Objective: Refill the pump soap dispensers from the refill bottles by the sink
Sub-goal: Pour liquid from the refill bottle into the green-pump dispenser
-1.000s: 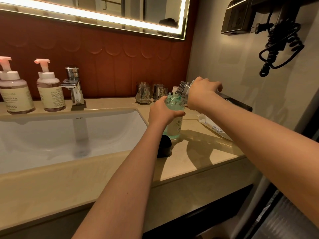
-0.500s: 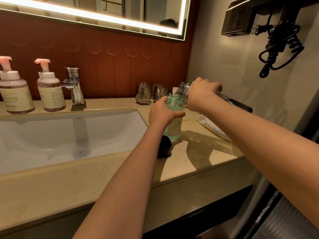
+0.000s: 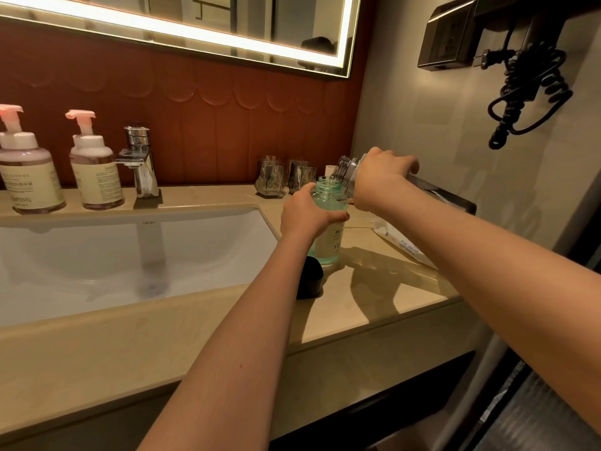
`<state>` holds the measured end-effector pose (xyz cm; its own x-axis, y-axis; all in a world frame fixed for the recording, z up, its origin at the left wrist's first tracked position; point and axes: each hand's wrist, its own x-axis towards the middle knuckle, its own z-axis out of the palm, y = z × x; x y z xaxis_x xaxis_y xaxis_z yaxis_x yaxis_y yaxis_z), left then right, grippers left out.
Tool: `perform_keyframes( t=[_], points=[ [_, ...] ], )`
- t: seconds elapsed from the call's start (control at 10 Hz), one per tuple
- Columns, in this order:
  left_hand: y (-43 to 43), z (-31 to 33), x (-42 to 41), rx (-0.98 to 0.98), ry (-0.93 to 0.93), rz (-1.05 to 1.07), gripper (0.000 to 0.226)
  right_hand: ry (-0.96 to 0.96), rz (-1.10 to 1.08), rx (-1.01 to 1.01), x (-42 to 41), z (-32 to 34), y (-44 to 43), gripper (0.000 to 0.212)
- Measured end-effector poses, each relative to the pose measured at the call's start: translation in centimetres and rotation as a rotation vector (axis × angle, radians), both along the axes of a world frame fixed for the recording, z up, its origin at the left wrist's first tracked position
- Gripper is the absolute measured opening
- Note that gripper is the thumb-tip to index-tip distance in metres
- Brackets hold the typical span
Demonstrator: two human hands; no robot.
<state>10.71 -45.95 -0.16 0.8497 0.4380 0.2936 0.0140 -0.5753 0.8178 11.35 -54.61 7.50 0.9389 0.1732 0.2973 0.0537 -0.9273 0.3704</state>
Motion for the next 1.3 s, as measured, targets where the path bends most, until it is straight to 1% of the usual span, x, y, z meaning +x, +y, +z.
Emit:
perform_keyframes(
  t=[0.4,0.8,1.0,1.3],
  points=[
    [0.0,0.1,-0.1,0.019,0.003,0.003,0.09,0.002,0.0,-0.03,-0.3,0.1,0.0,0.06],
    [0.1,-0.1,0.2,0.018,-0.001,0.009,0.091,0.007,-0.012,-0.012,-0.1,0.1,0.1,0.064],
    [0.1,-0.2,0.4,0.016,-0.008,0.005,0.091,-0.004,-0.008,-0.007,0.3,-0.1,0.2,0.062],
    [0.2,-0.2,0.5,0.047,-0.004,0.02,0.092,-0.026,-0.036,0.006,0.9,-0.3,0.5,0.068]
  ],
)
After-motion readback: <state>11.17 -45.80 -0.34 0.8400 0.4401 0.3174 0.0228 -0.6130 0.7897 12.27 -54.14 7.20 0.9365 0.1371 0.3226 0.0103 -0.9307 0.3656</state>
